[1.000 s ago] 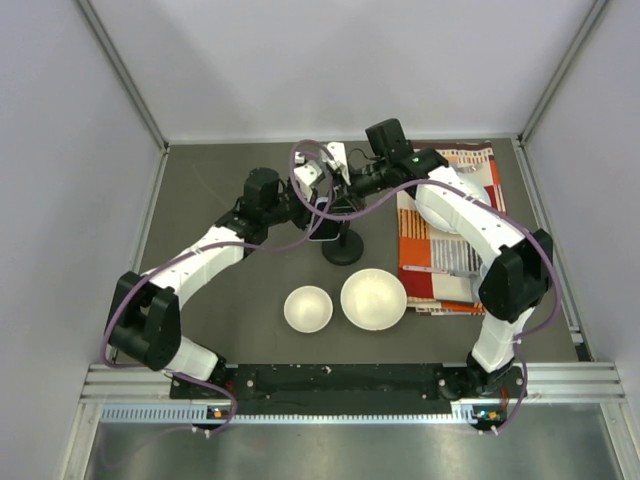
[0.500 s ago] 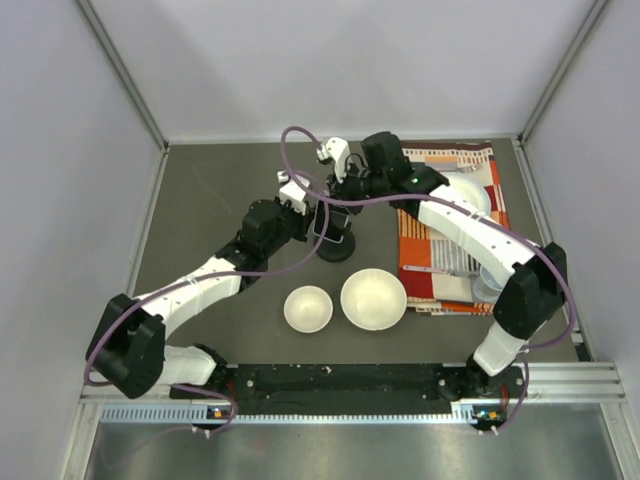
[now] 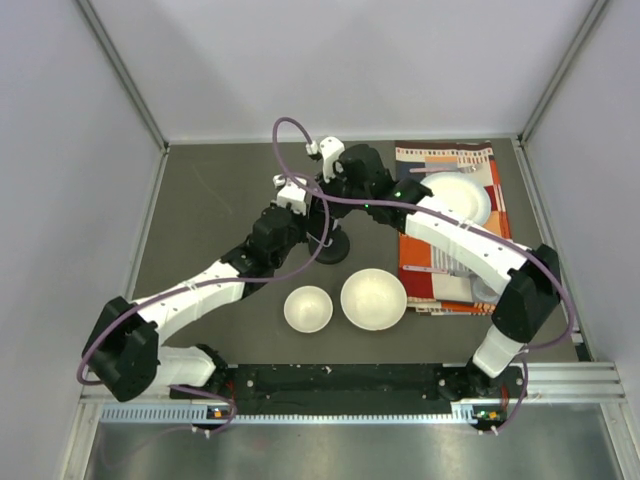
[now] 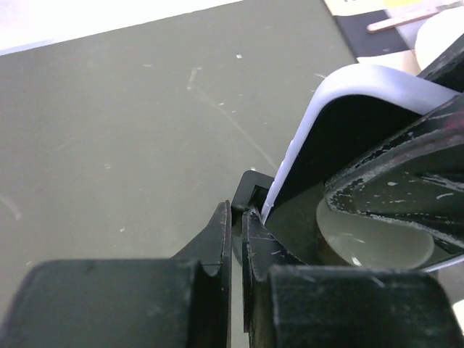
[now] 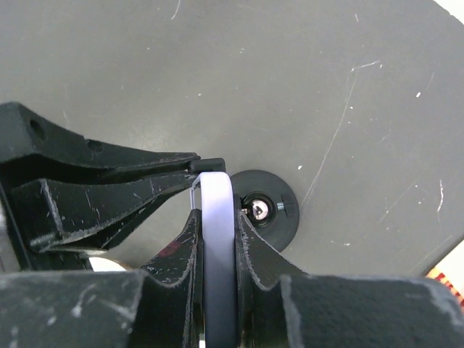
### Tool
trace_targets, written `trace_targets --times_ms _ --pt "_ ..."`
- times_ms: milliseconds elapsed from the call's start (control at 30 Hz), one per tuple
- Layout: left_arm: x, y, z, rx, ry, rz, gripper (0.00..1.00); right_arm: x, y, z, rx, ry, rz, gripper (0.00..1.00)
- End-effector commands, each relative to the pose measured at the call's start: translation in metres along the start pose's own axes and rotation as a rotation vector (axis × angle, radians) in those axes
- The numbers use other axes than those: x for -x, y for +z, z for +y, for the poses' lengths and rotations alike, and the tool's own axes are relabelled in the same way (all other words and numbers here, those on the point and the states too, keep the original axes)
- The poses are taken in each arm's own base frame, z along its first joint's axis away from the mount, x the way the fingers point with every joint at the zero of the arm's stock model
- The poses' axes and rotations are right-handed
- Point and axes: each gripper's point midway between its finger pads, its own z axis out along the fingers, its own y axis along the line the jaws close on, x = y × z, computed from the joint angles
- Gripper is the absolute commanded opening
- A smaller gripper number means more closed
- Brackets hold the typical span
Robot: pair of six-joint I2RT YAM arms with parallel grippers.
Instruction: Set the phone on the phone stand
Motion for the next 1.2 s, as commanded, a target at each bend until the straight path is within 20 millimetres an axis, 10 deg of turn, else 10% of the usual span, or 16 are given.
trace_targets --times_ms 0,633,967,1167 --pt "0.063 -0.036 0.067 0.440 -0.107 -0.107 0.00 -0.033 -0.017 -0.145 -0.662 -0.014 0.156 0.00" --pt "0.048 -0.058 0.042 0.456 -0.270 0.013 0.00 -0.027 0.001 -0.144 -0.611 -0.107 0.217 0.00" --pt "0.048 -0.061 0.026 0.295 -0.285 0.019 0.00 0.002 0.010 -0.077 -0.157 -0.031 0.039 0.00" --pt "0.045 -0.060 0.026 0.201 -0.337 0.039 0.28 0.004 0.000 -0.074 -0.117 -0.011 0.028 0.00"
